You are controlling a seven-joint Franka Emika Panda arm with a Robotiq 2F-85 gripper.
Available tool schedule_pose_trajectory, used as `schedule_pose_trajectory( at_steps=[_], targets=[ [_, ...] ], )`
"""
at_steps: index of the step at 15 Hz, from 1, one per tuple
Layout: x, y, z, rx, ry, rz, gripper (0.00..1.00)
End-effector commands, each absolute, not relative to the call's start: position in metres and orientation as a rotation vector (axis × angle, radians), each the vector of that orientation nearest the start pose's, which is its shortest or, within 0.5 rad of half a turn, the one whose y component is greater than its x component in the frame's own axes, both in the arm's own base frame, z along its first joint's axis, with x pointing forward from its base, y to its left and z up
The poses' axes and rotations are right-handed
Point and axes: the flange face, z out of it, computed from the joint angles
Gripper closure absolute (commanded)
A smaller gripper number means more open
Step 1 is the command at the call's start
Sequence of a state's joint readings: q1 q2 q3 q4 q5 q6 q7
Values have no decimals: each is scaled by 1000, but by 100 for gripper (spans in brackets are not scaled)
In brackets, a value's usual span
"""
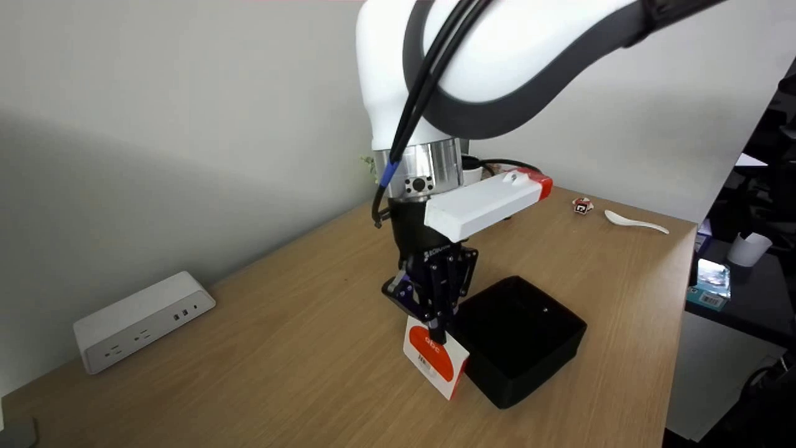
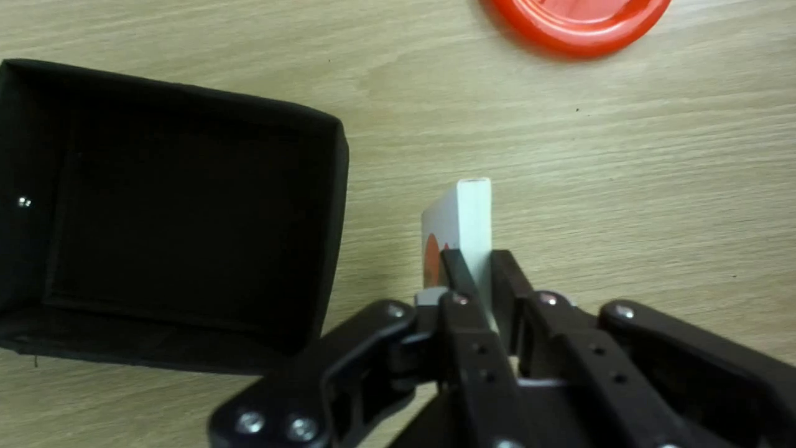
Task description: Remove the book from the black bowl and put it on the table
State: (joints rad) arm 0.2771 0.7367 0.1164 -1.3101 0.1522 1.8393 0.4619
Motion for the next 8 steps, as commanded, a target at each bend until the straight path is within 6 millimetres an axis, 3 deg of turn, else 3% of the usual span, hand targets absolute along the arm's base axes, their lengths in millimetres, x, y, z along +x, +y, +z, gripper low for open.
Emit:
schedule_pose_trajectory(
  at_steps=[1, 8],
  targets=[
    [674, 261, 275, -2931, 213, 481, 97],
    [678, 250, 256, -2890, 250, 536, 97]
  ],
)
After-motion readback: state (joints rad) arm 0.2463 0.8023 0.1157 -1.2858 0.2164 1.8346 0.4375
